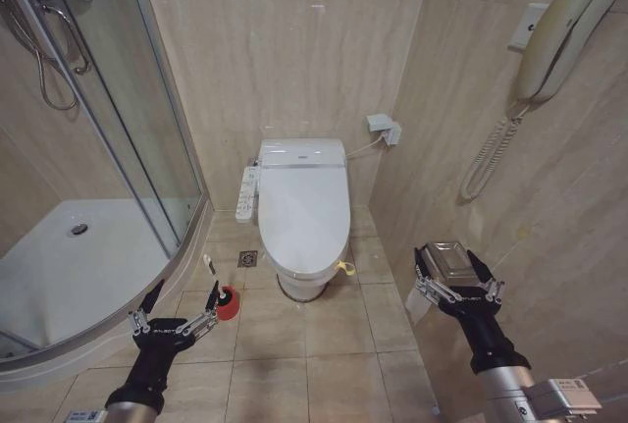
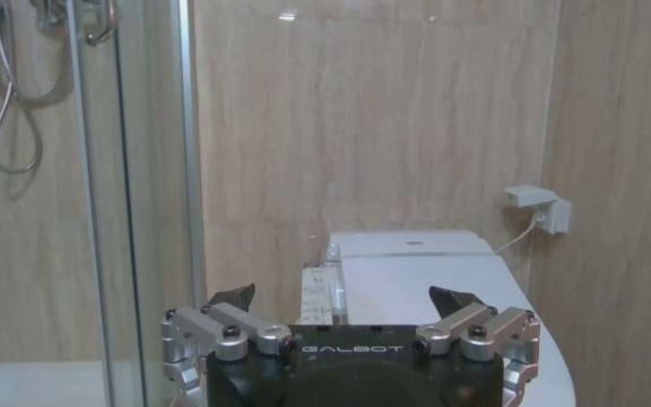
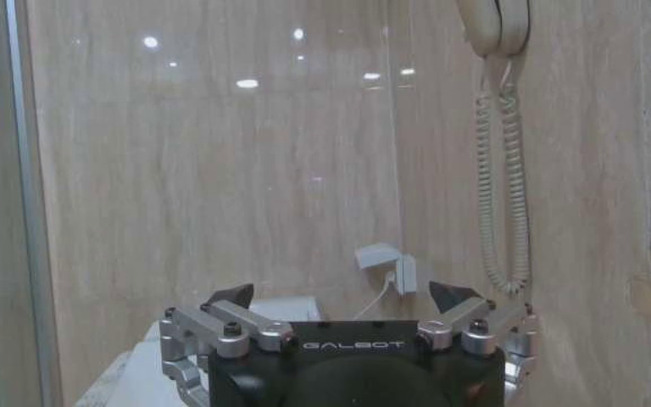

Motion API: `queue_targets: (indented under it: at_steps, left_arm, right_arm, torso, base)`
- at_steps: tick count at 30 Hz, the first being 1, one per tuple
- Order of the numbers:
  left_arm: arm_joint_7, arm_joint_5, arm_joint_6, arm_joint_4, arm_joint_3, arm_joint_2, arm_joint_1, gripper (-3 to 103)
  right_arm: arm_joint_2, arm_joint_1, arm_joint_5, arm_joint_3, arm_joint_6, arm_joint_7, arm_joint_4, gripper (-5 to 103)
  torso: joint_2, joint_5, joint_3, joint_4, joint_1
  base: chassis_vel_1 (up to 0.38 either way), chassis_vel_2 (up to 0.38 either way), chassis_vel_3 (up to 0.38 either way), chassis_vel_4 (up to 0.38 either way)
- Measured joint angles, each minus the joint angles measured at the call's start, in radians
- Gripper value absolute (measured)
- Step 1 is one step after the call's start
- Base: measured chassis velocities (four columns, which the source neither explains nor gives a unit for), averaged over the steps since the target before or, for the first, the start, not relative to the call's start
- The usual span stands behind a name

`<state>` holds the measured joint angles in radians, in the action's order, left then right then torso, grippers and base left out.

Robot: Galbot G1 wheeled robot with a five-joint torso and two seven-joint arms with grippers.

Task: Open the toilet lid, clean the toilet bowl with a toilet brush, close the toilet lid, and flush.

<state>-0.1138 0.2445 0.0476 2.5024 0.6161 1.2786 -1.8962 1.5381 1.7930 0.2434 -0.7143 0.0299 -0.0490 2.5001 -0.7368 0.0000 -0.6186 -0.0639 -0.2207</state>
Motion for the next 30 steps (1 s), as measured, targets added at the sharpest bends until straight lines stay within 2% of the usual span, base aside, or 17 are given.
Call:
queue_targets:
  at_steps: [7,30]
  left_arm:
    - [0.02,-0.03,-0.01,-0.001,0.004,0.003,-0.006,100]
    - [0.021,-0.031,-0.012,-0.002,0.005,0.003,-0.007,100]
  right_arm:
    - [0.0,0.0,0.0,0.0,0.0,0.0,0.0,100]
    - [0.0,0.0,0.0,0.0,0.0,0.0,0.0,100]
  torso:
    - [0.0,0.0,0.0,0.0,0.0]
    - [0.0,0.0,0.0,0.0,0.0]
  base:
    - [0.0,0.0,0.0,0.0]
    - [0.0,0.0,0.0,0.0]
